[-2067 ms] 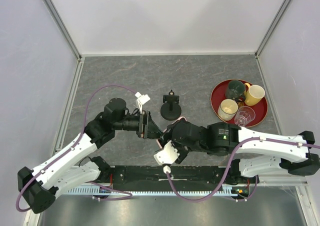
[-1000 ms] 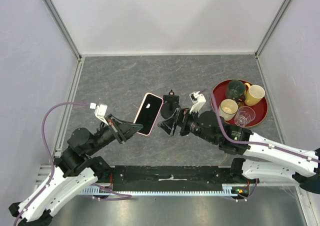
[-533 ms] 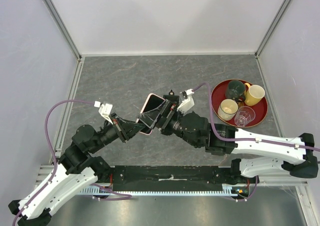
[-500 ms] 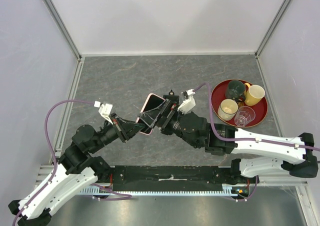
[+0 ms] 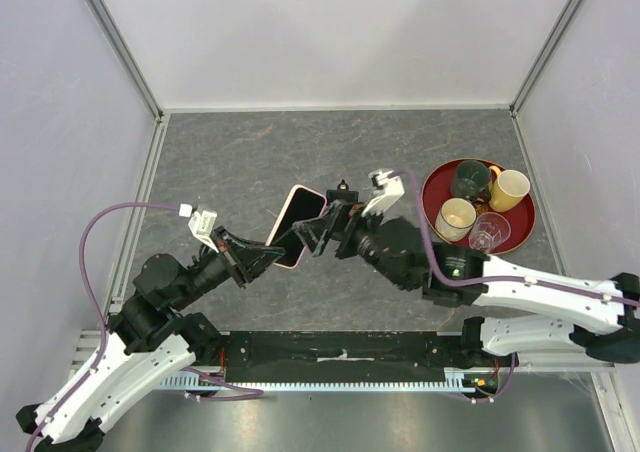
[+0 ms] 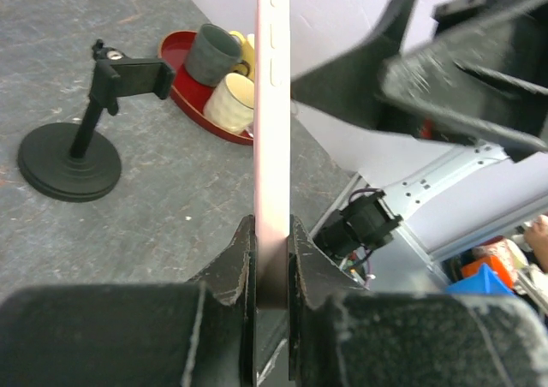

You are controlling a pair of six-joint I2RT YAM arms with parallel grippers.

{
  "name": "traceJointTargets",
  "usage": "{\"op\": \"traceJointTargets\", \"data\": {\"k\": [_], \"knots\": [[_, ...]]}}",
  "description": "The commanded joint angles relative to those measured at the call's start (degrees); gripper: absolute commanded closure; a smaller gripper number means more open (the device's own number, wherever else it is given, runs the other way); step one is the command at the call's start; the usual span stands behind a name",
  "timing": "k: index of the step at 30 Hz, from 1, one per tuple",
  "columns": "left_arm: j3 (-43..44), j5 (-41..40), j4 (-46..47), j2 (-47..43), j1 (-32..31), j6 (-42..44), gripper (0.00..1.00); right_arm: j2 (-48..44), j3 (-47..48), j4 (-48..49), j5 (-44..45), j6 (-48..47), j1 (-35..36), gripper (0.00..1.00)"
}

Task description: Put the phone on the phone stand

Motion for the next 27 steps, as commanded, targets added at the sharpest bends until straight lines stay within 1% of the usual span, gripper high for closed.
{"op": "traceJointTargets", "data": {"k": [1,2,3,4,5,7,8,10,11,12,14,18,22,23,25,26,27], "knots": [[3.0,4.7,8.3,-1.5,0.0,-4.4,0.98,-9.9,-7.7,11.7,-20.4,-14.7,-8.0,0.02],[2.6,5.2,10.1,-2.0,0.0,-5.2,0.98,-11.5,-9.5,16.3,-28.3,-15.0,-10.1,0.02],[1.5,5.7,11.5,-2.3,0.1,-7.4,0.98,-13.0,-12.7,18.3,-30.6,-15.2,-10.5,0.03],[0.9,5.9,12.8,-2.8,0.0,-8.4,0.98,-15.1,-13.9,20.0,-32.2,-15.1,-10.5,0.04],[0.4,6.2,16.1,-3.3,0.1,-9.6,0.98,-15.7,-15.1,23.2,-35.4,-15.1,-10.5,0.08],[-1.1,7.5,19.0,-3.3,0.0,-12.2,0.98,-15.6,-16.7,25.5,-36.3,-14.8,-10.6,0.15],[-1.2,8.0,20.3,-2.8,0.0,-12.9,0.98,-15.4,-17.1,28.0,-39.3,-14.6,-10.5,0.21],[-1.5,9.1,22.8,-2.3,0.0,-14.7,0.98,-14.2,-18.6,31.8,-40.9,-13.0,-10.5,0.25],[-1.6,9.2,23.4,-2.1,0.0,-15.0,0.98,-13.6,-19.0,35.3,-41.4,-12.3,-10.5,0.28],[-1.8,9.3,24.5,-1.9,0.0,-16.1,0.98,-12.9,-19.8,37.5,-43.8,-11.9,-10.6,0.3],[-2.2,9.3,25.8,-1.9,0.0,-16.9,0.98,-10.6,-20.4,41.9,-45.5,-10.4,-10.5,0.35],[-3.1,9.4,29.0,-2.4,0.1,-19.2,0.98,-9.2,-21.8,44.1,-45.7,-9.7,-10.5,0.42],[-4.4,9.4,31.2,-2.2,0.1,-21.3,0.98,-8.1,-23.1,50.4,-47.8,-7.7,-10.5,0.5],[-4.8,9.4,32.7,-2.2,0.1,-21.9,0.98,-7.7,-23.2,51.5,-48.5,-7.5,-10.5,0.55],[-6.2,9.2,34.1,-2.2,0.1,-23.4,0.98,-6.8,-23.7,53.2,-48.7,-7.0,-10.5,0.58],[-6.6,9.4,35.0,-2.1,0.0,-23.8,0.98,-6.6,-24.0,55.6,-48.9,-6.8,-10.5,0.65],[-7.0,9.5,35.0,-2.1,0.0,-24.1,0.98,-6.3,-24.5,56.8,-49.0,-6.2,-10.5,0.68]]}}
